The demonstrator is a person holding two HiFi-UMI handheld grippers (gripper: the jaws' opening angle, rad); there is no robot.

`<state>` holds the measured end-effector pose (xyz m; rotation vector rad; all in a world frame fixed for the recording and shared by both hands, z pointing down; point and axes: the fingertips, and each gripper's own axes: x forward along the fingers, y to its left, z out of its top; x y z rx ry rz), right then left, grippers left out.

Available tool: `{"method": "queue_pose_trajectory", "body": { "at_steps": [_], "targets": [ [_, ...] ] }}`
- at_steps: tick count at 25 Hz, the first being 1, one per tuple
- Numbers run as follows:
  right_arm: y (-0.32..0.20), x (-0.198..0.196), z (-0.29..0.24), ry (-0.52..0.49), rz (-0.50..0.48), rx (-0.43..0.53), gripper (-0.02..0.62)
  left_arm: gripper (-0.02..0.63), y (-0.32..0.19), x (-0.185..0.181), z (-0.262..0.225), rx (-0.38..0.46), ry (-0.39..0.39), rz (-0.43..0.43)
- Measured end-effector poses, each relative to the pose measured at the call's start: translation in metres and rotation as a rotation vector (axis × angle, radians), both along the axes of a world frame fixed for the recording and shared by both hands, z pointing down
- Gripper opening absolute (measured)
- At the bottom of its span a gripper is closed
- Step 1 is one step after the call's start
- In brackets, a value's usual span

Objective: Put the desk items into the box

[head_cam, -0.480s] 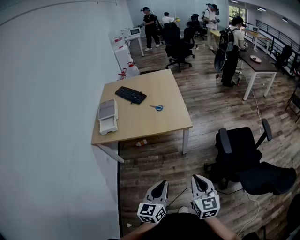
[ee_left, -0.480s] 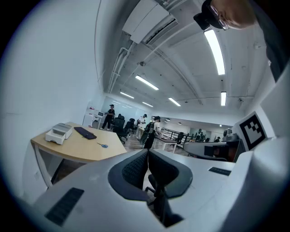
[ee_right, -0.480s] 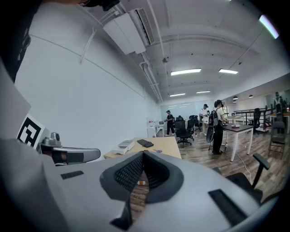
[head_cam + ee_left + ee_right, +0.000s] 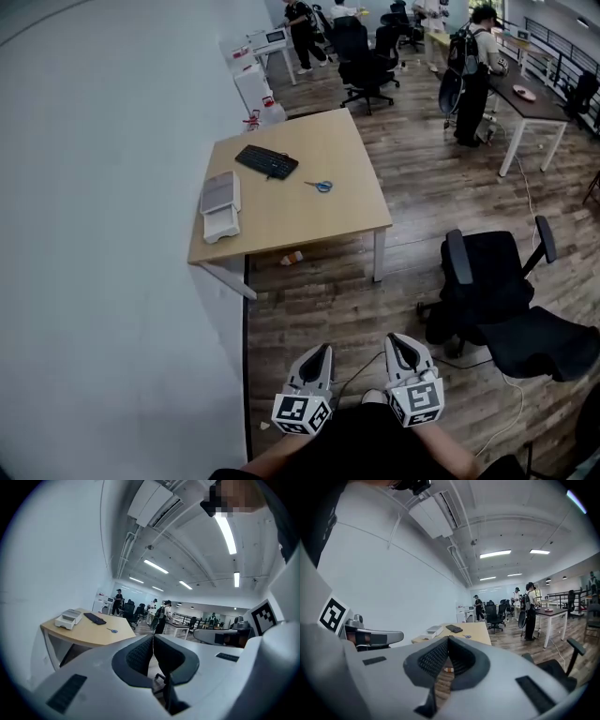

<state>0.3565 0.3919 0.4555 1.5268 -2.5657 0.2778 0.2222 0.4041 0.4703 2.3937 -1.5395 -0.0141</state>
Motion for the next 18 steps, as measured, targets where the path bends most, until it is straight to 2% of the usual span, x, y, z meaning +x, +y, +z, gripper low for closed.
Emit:
{"method": "queue_pose_trajectory", "body": {
  "at_steps": [7,12,18],
  "targets": [
    [-0.004,0.021,0.011,-0.017,0.014,-0.012,0.060,0.015,0.007,0.010,0.003,0.004,-0.002,-0.015],
    [-0.007,0.020,0.020,-0.064,0.004,-0.051,0.060,0.015,0.009,0.020,0.005,-0.029,0.008,0.060],
    [-0.026,0.022,0.020,-0.071,0.000,-0.054,0.060,0.015,-0.008,0.023,0.012,-0.044,0.011,0.054]
  ]
}}
